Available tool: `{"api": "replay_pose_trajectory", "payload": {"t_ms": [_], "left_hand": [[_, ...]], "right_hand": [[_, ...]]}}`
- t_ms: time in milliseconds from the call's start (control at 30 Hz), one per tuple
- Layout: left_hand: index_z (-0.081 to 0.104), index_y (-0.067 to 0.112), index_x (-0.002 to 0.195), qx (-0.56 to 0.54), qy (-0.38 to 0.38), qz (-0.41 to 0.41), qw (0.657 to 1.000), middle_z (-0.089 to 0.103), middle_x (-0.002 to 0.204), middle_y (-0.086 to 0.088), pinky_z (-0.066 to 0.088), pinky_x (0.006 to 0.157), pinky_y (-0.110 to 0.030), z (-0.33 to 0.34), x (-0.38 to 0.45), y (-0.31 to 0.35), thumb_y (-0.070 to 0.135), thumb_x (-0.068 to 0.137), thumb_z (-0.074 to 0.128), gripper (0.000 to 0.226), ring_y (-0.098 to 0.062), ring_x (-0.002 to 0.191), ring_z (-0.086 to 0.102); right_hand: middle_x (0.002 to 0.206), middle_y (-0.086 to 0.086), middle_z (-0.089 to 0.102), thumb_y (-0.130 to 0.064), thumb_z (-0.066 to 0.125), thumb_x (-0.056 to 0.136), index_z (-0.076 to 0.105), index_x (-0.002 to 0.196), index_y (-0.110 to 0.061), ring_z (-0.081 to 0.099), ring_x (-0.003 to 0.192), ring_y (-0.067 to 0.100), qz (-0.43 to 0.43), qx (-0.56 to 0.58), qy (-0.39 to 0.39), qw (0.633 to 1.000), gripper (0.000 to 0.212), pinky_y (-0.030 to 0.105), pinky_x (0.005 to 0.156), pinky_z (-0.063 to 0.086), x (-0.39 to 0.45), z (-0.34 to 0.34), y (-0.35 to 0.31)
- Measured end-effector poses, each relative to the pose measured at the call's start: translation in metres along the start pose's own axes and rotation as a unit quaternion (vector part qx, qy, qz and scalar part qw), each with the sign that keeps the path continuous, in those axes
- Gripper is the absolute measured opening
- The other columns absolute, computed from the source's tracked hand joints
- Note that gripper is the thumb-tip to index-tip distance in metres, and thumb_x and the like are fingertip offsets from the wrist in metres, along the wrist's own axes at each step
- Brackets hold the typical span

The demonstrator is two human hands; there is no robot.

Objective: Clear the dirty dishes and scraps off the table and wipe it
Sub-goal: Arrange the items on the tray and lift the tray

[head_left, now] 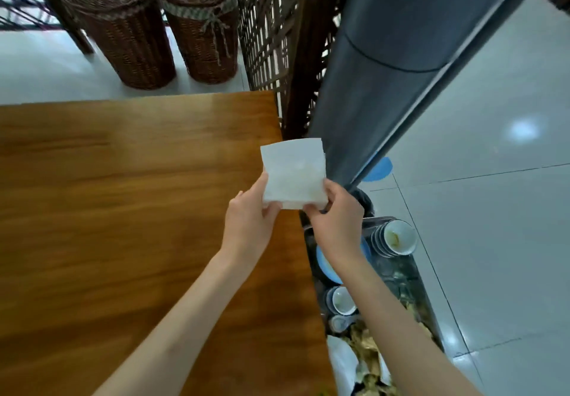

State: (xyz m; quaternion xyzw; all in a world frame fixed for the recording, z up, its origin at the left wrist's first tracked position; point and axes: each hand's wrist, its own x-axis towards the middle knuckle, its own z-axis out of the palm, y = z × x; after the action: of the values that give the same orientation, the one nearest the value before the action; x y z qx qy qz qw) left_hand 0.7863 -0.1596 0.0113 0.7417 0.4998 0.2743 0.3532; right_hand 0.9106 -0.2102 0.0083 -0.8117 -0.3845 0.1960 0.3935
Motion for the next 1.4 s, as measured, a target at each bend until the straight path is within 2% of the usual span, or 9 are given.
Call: {"api": "replay_pose_trajectory", "payload": {"t_ms": [100,167,267,333,433,700,967,1300,1400], "left_hand": [[0.041,0.021,0.141,0.000,0.008,-0.004,1.000,0.063,0.122,0.001,0.044,0.100,-0.035,0.039,-0.028,0.021,0.010,0.088,0.063,0.058,-0.017,0.108,0.060],[0.042,0.021,0.140,0.001,0.009,-0.006,1.000,0.066,0.117,0.000,0.045,0.089,-0.025,0.068,-0.047,0.034,0.010,0.088,0.063,0.057,-0.018,0.104,0.060],[0.046,0.022,0.137,0.008,-0.001,-0.019,1.000,0.067,0.111,0.001,0.041,0.079,-0.018,0.114,-0.074,0.049,0.012,0.089,0.062,0.052,-0.017,0.100,0.061],[0.044,0.020,0.138,0.012,0.004,-0.041,0.999,0.067,0.111,-0.003,0.044,0.081,-0.022,0.146,-0.089,0.053,0.011,0.089,0.062,0.053,-0.020,0.100,0.062],[0.044,0.014,0.139,0.021,0.016,-0.074,0.997,0.068,0.109,-0.013,0.048,0.084,-0.036,0.191,-0.102,0.050,0.009,0.088,0.063,0.054,-0.030,0.098,0.062],[0.042,0.012,0.140,0.020,0.013,-0.163,0.986,0.064,0.117,-0.015,0.047,0.087,-0.034,0.278,-0.101,-0.010,0.008,0.091,0.057,0.052,-0.031,0.104,0.059],[0.046,0.014,0.137,0.088,-0.043,-0.196,0.976,0.061,0.124,-0.013,0.045,0.088,-0.031,0.325,-0.078,-0.080,0.012,0.089,0.062,0.051,-0.028,0.110,0.057],[0.054,0.012,0.121,0.118,-0.062,-0.195,0.972,0.065,0.112,-0.014,0.050,0.085,-0.040,0.341,-0.073,-0.105,0.012,0.083,0.067,0.040,-0.032,0.103,0.060],[0.048,0.016,0.131,0.104,-0.048,-0.199,0.973,0.061,0.122,-0.010,0.049,0.090,-0.039,0.335,-0.078,-0.092,0.012,0.083,0.068,0.053,-0.029,0.109,0.057]], "right_hand": [[0.111,-0.002,0.068,-0.013,0.071,0.078,0.059,0.122,-0.017,0.061,0.102,0.016,0.013,0.006,-0.009,1.000,0.046,0.027,0.087,0.046,-0.016,-0.036,0.034],[0.112,0.000,0.067,-0.014,0.071,0.078,0.058,0.123,-0.015,0.061,0.102,0.018,0.023,-0.005,-0.015,1.000,0.047,0.025,0.086,0.043,-0.023,-0.060,0.060],[0.097,-0.001,0.069,-0.012,0.072,0.076,0.063,0.111,-0.014,0.063,0.085,0.020,0.000,-0.038,-0.026,0.999,0.036,0.026,0.075,0.047,-0.029,-0.093,0.102],[0.086,-0.002,0.068,-0.011,0.072,0.074,0.064,0.101,-0.014,0.062,0.076,0.020,-0.011,-0.057,-0.040,0.997,0.029,0.021,0.064,0.039,-0.030,-0.109,0.130],[0.089,0.002,0.069,-0.012,0.071,0.074,0.064,0.101,-0.013,0.063,0.079,0.022,-0.019,-0.087,-0.071,0.993,0.028,0.022,0.063,0.037,-0.025,-0.118,0.172],[0.096,0.001,0.069,-0.013,0.069,0.077,0.063,0.105,-0.015,0.061,0.087,0.019,0.009,-0.095,-0.132,0.987,0.028,0.023,0.068,0.039,0.002,-0.075,0.262],[0.086,0.004,0.069,-0.012,0.067,0.075,0.068,0.091,-0.013,0.060,0.081,0.021,0.021,-0.126,-0.164,0.978,0.016,0.029,0.066,0.043,0.023,-0.015,0.336],[0.090,0.008,0.065,-0.002,0.053,0.075,0.065,0.090,-0.011,0.058,0.088,0.027,0.040,-0.151,-0.188,0.970,0.020,0.030,0.069,0.043,0.035,0.005,0.353],[0.101,0.010,0.065,0.000,0.054,0.078,0.063,0.103,-0.011,0.057,0.097,0.030,0.034,-0.154,-0.171,0.973,0.029,0.032,0.072,0.042,0.030,-0.002,0.338]]}}
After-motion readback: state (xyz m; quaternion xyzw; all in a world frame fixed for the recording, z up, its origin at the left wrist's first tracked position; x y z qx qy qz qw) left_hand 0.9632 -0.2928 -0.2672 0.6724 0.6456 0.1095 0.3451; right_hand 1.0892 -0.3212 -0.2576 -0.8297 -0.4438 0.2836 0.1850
